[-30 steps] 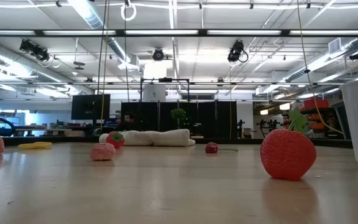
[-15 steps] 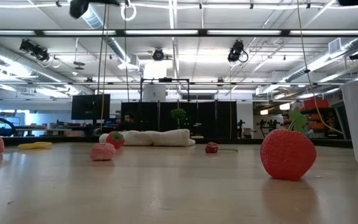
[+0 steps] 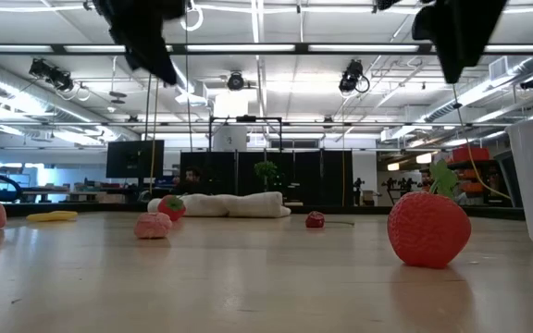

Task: Pick and placing Produce into tupperware
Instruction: Put the top strawberry into the white bin

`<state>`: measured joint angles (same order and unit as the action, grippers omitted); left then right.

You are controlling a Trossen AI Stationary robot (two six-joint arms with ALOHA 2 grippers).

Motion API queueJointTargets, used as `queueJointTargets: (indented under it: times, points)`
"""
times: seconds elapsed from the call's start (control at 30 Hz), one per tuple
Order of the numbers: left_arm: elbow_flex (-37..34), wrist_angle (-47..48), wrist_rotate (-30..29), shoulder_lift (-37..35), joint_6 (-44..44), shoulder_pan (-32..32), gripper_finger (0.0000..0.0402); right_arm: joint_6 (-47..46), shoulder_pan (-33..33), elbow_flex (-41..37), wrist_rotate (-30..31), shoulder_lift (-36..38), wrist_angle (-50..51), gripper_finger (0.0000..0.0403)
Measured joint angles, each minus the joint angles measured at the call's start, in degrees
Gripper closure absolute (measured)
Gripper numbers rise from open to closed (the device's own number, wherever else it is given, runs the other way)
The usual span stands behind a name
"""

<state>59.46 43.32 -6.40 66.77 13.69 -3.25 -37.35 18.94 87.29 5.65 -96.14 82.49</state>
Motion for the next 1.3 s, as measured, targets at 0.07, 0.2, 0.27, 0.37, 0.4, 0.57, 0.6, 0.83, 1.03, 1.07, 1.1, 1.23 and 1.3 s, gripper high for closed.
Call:
queueJointTargets:
  times: [0.07,0.2,0.27,0.37,0.4,0.57,0.6,0.83,1.03,1.07,1.1,1.23,1.3]
  points:
    - [0.0,-1.9,5.1,3.5,3.3,-1.1,0.0294,-3.6,-1.8,0.0,1.7,0.0,-0.7,0.0123]
    - [0.3,-2.2,6.8,10.1,-0.7,-2.0,0.0294,-6.2,-4.7,0.0,4.6,0.0,-3.6,0.0124]
    - [0.3,-1.6,6.9,13.3,-4.6,-2.8,0.0294,-5.2,-5.9,0.0,5.0,0.0,-6.2,0.0123]
    - [0.3,-0.9,6.6,17.6,-9.1,-3.8,0.0294,-3.5,-7.3,0.0,5.1,0.0,-9.4,0.0123]
    - [0.3,-0.6,6.6,19.0,-10.5,-4.0,0.0294,-3.1,-7.7,0.0,5.6,0.0,-10.3,0.0124]
    - [0.3,-1.7,6.7,24.5,-16.9,-4.4,0.0294,-4.2,-9.5,0.0,10.7,0.0,-15.7,0.0125]
    - [0.3,-1.8,6.6,25.3,-17.8,-4.4,0.0294,-4.5,-9.8,0.0,11.2,0.0,-16.5,0.0125]
    - [0.3,-2.4,3.6,28.5,-25.4,-4.4,0.0294,-4.2,-11.5,0.0,11.5,0.0,-20.4,0.0126]
    - [0.3,-2.6,-1.9,28.5,-27.6,-4.4,0.0294,-1.6,-11.4,0.0,11.5,0.0,-20.4,0.0125]
    - [0.3,-2.7,-1.9,28.5,-27.8,-4.4,0.0294,-1.6,-11.5,0.0,11.5,0.0,-20.4,0.0125]
    - [0.3,-2.8,-1.9,28.5,-28.1,-4.4,0.0294,-1.5,-11.5,0.0,11.5,0.0,-20.4,0.0126]
    - [0.3,-3.7,-1.9,28.6,-28.5,-4.4,0.0294,-0.5,-11.7,0.0,11.5,0.0,-20.5,0.0128]
    - [0.3,-3.8,-1.9,28.6,-28.5,-4.3,0.0294,-0.4,-11.7,0.0,11.5,0.0,-20.4,0.0128]
